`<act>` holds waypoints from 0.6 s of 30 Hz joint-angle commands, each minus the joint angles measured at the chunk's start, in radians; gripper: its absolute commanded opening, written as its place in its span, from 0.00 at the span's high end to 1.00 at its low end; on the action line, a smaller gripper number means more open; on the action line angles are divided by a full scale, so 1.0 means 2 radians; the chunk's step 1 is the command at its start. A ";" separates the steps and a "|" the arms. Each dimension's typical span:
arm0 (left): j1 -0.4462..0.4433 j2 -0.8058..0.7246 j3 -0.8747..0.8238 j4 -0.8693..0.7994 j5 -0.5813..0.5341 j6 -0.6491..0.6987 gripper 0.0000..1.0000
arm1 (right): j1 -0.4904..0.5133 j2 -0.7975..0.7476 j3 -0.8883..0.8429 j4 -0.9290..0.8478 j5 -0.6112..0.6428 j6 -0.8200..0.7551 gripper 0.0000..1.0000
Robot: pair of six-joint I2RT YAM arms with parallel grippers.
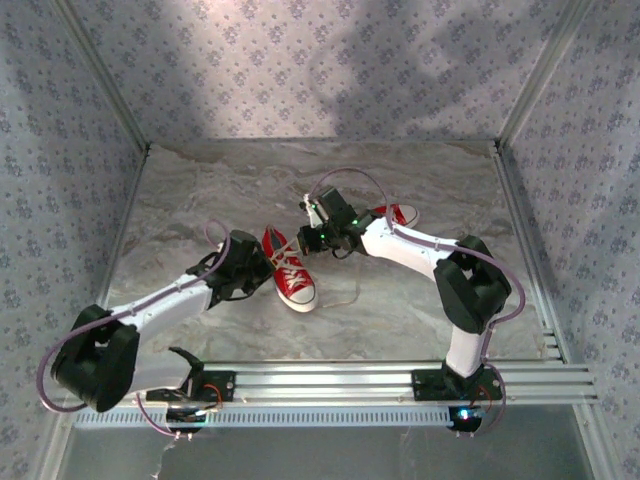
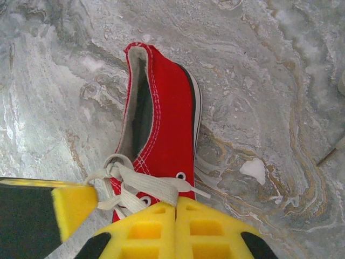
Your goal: Tie the shoes
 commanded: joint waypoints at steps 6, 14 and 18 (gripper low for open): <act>0.007 0.019 -0.010 0.022 -0.009 0.007 1.00 | 0.005 0.009 0.017 -0.013 0.011 -0.013 1.00; 0.009 0.000 -0.007 0.016 -0.011 0.004 0.79 | 0.012 0.000 0.009 0.009 -0.007 -0.023 1.00; 0.009 -0.031 -0.009 -0.005 -0.030 0.001 0.67 | 0.018 -0.007 -0.002 0.031 -0.021 -0.042 1.00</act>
